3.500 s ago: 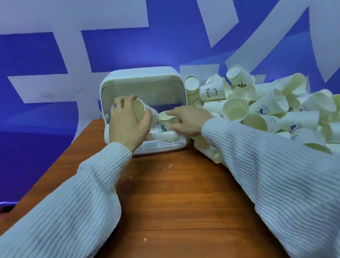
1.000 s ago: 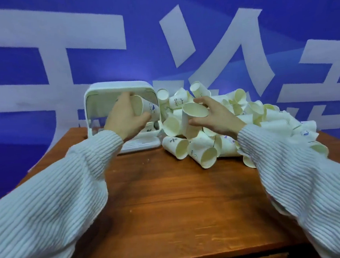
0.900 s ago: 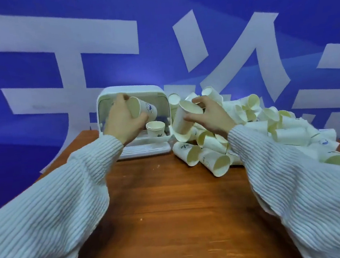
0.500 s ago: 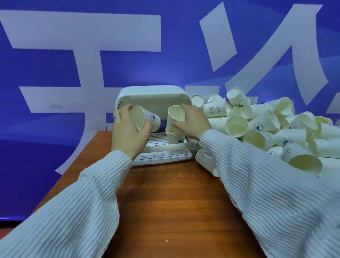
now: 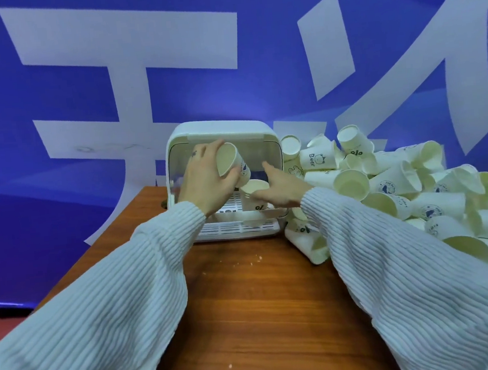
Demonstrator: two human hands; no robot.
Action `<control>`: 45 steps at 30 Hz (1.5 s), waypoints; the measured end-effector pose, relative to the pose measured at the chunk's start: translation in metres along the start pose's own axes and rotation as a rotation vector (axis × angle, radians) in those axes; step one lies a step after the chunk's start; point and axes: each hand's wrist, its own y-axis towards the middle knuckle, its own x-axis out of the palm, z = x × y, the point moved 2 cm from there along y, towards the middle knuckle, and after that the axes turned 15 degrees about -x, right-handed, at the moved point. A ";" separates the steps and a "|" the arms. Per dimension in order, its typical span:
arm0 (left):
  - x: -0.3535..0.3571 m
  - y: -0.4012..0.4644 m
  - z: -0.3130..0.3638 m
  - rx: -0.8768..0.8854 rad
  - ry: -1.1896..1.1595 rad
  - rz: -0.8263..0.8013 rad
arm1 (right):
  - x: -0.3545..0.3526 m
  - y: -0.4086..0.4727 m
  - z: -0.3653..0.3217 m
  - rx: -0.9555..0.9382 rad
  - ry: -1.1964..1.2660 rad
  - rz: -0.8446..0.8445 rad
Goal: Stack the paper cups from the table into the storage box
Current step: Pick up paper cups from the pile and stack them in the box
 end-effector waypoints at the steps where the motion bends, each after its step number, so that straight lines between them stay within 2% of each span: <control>1: 0.005 0.003 0.005 0.032 0.015 -0.001 | -0.008 -0.008 -0.002 -0.025 0.021 0.052; 6: 0.038 0.010 0.023 0.174 0.232 -0.054 | -0.041 -0.051 0.005 -0.092 0.071 0.174; 12: 0.077 0.011 0.017 0.069 0.687 -0.324 | -0.063 -0.093 0.030 -0.034 -0.001 0.182; 14: 0.086 0.004 0.010 0.015 0.720 -0.407 | -0.068 -0.102 0.037 -0.017 -0.019 0.140; 16: 0.086 -0.001 0.007 0.011 0.735 -0.421 | -0.071 -0.111 0.040 -0.032 -0.048 0.067; 18: 0.080 -0.007 0.014 0.132 0.743 -0.347 | -0.073 -0.124 0.041 -0.067 -0.104 -0.019; 21: 0.072 -0.029 0.035 0.561 0.637 -0.214 | -0.068 -0.148 0.037 -0.063 -0.272 -0.176; 23: 0.077 -0.051 0.044 0.828 0.636 -0.253 | -0.060 -0.166 0.037 0.002 -0.408 -0.193; 25: 0.087 -0.068 0.047 0.944 0.716 -0.303 | -0.048 -0.183 0.038 0.088 -0.479 -0.209; 29: 0.104 -0.091 0.049 0.950 0.888 -0.338 | -0.028 -0.207 0.040 0.196 -0.528 -0.263; 32: 0.109 -0.101 0.049 0.915 0.863 -0.297 | -0.019 -0.217 0.045 0.203 -0.485 -0.182; 37: 0.099 -0.107 0.047 0.855 0.763 -0.292 | -0.031 -0.228 0.039 0.245 -0.348 -0.170; 41: 0.068 -0.102 0.048 0.771 0.426 -0.250 | -0.069 -0.226 0.022 0.226 -0.165 -0.020; 43: 0.048 -0.092 0.045 0.630 0.200 -0.172 | -0.087 -0.216 0.015 0.222 -0.057 0.072; 45: 0.027 -0.079 0.039 0.418 -0.002 -0.088 | -0.096 -0.199 0.009 0.184 0.024 0.172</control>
